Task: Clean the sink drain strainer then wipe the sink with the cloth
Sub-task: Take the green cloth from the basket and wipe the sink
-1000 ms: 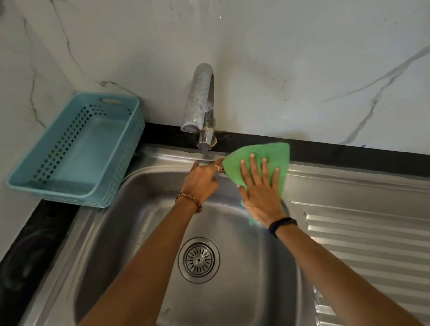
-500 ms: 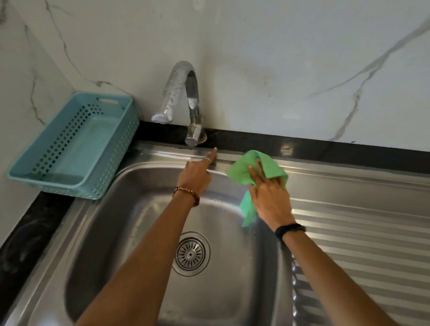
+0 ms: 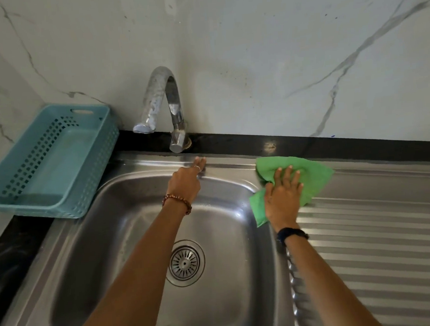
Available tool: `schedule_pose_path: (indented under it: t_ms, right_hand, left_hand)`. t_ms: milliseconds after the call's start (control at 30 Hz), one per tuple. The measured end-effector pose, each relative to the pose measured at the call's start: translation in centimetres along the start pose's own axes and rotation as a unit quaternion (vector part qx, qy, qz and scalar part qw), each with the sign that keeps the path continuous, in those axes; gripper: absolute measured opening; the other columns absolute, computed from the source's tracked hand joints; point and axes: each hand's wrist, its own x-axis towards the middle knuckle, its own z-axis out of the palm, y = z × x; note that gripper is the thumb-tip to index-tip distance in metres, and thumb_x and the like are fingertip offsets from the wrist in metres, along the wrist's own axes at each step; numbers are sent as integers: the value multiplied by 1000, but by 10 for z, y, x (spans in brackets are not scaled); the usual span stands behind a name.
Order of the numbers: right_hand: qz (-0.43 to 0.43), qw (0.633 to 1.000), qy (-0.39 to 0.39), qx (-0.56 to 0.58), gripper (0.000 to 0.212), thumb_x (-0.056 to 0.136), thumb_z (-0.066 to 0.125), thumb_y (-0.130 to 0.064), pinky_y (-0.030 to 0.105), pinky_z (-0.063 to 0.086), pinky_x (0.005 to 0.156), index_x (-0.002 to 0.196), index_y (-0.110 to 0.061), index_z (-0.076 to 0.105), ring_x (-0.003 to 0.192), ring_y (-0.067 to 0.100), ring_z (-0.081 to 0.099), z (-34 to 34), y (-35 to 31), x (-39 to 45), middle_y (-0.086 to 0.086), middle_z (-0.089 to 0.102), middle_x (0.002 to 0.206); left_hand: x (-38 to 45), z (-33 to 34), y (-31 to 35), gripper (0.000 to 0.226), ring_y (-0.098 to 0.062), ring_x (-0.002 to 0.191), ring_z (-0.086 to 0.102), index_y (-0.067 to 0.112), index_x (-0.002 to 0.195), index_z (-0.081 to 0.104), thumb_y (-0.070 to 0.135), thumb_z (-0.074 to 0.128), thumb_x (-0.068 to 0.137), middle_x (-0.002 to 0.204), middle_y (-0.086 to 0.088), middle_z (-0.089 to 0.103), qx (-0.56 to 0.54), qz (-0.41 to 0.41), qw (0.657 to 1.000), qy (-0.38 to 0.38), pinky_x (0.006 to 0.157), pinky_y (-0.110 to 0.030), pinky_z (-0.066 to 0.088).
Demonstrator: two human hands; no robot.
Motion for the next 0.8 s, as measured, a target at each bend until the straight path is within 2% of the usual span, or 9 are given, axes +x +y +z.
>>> schedule_pose_path:
  t_ms: [100, 200, 300, 367, 433, 533, 600, 700, 800]
  right_hand:
    - [-49, 999, 0, -8, 55, 99, 24, -25, 48, -1, 119, 148, -7, 8, 145, 37, -5, 16, -32, -5, 19, -1, 157]
    - [-159, 987, -26, -16, 56, 100, 26, -25, 45, -6, 118, 149, -14, 1, 146, 33, -8, 29, -61, -12, 13, -5, 158]
    - [-194, 981, -28, -16, 56, 99, 30, -25, 43, 13, 118, 149, -16, 6, 143, 27, 19, 28, -61, -13, 9, 21, 156]
    - [-163, 986, -23, 9, 56, 99, 31, -25, 40, 23, 116, 149, -15, 8, 138, 25, 29, 21, -41, -11, 9, 29, 153]
    - [-113, 993, -10, 16, 55, 99, 29, -25, 40, 21, 116, 149, -11, 8, 140, 27, 26, 10, -13, -4, 11, 22, 155]
    - [-33, 999, 2, 11, 54, 100, 25, -21, 44, 11, 118, 148, -5, 6, 146, 31, 8, -15, 48, 11, 14, 5, 158]
    - [17, 1000, 3, 3, 54, 100, 26, -19, 47, 13, 116, 147, -2, 8, 145, 35, 7, -34, 93, 19, 16, 5, 158]
    - [93, 996, -10, 11, 52, 101, 26, -16, 52, 15, 115, 147, 2, 11, 144, 39, 9, -61, 156, 27, 19, 6, 157]
    - [122, 992, -31, 27, 51, 101, 25, -16, 54, 10, 116, 147, 1, 10, 144, 40, 5, -73, 181, 28, 19, 4, 157]
  left_hand:
    - [-3, 0, 5, 59, -33, 110, 57, 26, 146, 19, 8, 42, 94, 139, -12, 48, 6, -2, 1000, 6, 92, -41, 51]
    - [-8, 1, 14, 57, -30, 120, 52, 23, 146, 20, 16, 44, 94, 151, -1, 32, 38, -3, 999, 24, 99, -41, 44]
    - [-7, -1, 24, 57, -26, 122, 52, 17, 146, 21, 18, 43, 93, 152, -3, 31, 75, -14, 997, 23, 107, -40, 36]
    - [-5, -1, 31, 56, -25, 129, 45, 13, 146, 20, 18, 41, 94, 154, -6, 26, 91, -23, 996, 8, 114, -43, 25]
    - [-5, 3, 38, 52, -22, 136, 36, 10, 144, 24, 17, 37, 95, 153, -8, 27, 117, -1, 993, 17, 117, -47, 18]
    - [-13, 20, 63, 47, -14, 142, 23, 14, 144, 26, 16, 30, 97, 154, -4, 25, 147, 132, 980, 25, 119, -46, 12]
    - [-16, 33, 86, 49, -14, 144, 17, 15, 146, 18, 26, 27, 99, 156, -4, 17, 119, 192, 974, -10, 120, -42, 9]
    - [-15, 45, 111, 58, -26, 140, 27, 11, 145, 19, 41, 31, 97, 155, -11, 20, 47, 163, 984, -50, 118, -42, 17]
    - [-7, 47, 114, 59, -30, 130, 43, 8, 140, 29, 46, 34, 95, 151, -14, 29, 60, 160, 984, -48, 113, -41, 30]
